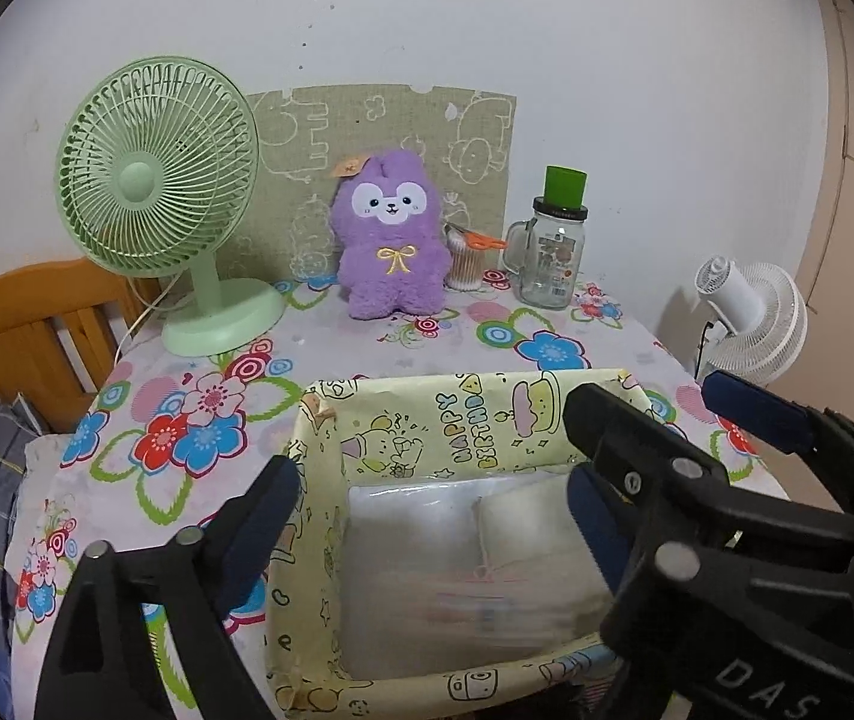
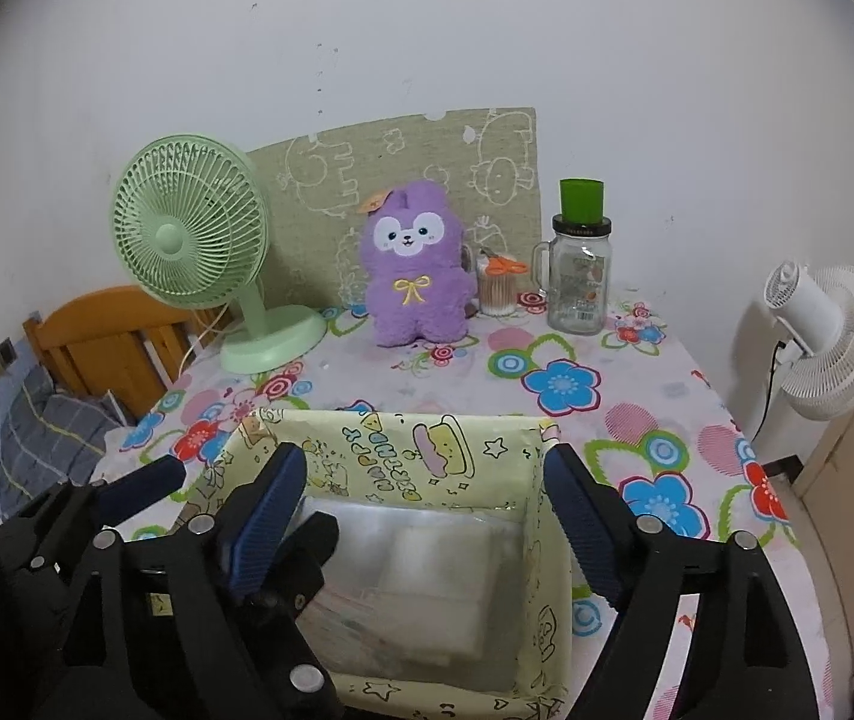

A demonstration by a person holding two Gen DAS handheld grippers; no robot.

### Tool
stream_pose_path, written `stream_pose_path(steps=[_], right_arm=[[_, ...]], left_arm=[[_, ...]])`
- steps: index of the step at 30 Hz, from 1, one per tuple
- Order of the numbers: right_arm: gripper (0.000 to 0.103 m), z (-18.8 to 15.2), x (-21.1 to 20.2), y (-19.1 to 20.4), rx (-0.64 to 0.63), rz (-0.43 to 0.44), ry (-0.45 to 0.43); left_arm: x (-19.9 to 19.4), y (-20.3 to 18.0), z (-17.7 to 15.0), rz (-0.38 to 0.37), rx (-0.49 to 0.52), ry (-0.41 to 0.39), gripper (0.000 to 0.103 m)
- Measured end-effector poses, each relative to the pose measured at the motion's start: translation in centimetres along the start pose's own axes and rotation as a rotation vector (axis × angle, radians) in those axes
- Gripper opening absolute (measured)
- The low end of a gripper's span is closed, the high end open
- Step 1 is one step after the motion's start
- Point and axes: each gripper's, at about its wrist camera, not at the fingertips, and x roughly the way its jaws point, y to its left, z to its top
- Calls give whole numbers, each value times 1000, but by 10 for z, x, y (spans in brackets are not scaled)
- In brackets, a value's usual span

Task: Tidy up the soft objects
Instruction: 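Lower both held items into the fabric box and open both grippers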

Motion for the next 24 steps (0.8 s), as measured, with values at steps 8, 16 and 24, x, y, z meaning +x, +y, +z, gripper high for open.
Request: stream_pose_path(steps=[8,16,24], right_arm=[[90,-1,-9,1,0,-1,-1],[90,-2,-27,4,0,1,-21],[93,-3,-44,6,3,-4,-32]], left_arm=[[-5,-4,-2,7,24,2,101],[-21,-7,-3,25,32,-23,103],[-38,-9,-4,12,32,-40,103]])
